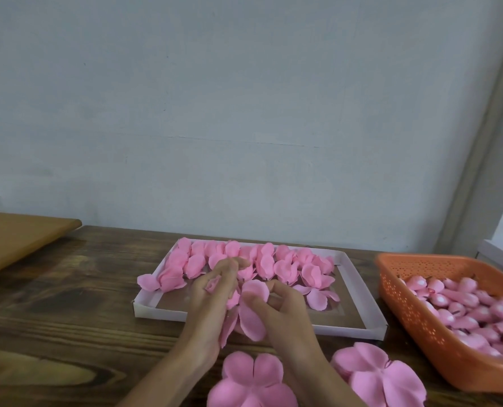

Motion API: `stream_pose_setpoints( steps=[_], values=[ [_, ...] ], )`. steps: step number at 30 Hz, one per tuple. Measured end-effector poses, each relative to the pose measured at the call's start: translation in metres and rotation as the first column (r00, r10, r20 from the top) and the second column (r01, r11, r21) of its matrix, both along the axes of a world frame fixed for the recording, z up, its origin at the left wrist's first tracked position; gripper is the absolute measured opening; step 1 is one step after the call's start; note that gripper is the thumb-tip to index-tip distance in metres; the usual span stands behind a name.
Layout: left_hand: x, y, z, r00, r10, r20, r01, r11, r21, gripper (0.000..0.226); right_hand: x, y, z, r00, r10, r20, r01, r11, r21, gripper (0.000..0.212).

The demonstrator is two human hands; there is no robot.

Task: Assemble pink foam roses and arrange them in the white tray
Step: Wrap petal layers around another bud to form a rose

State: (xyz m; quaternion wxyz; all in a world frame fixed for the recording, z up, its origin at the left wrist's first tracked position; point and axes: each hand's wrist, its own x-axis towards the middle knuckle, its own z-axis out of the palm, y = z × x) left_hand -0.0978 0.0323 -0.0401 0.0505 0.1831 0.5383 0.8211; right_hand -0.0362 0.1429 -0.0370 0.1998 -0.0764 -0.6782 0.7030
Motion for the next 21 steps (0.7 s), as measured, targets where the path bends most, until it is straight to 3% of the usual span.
stream_pose_setpoints(
  steps=[9,11,16,21],
  values=[
    [0.001,0.001,0.003,0.997,0.055,-0.051,-0.055,0.998,-0.009,0.042,-0.001,0.0,0.0,0.993,0.09,-0.074,-0.09,0.996,0.007,0.007],
    [0.002,-0.001,0.006,0.999,0.026,-0.045,-0.027,0.999,-0.021,0.037,-0.002,0.003,0.002,0.988,0.127,-0.092,-0.127,0.992,0.009,0.019],
    [0.005,-0.003,0.012,0.995,-0.07,-0.068,0.065,0.995,-0.077,0.044,-0.002,0.009,0.008,0.957,0.253,-0.141,-0.223,0.954,0.198,0.029],
    [0.003,-0.004,0.007,0.986,-0.117,-0.117,0.105,0.989,-0.099,0.047,-0.002,0.009,0.009,0.94,0.285,-0.188,-0.23,0.936,0.266,0.028]
  ],
)
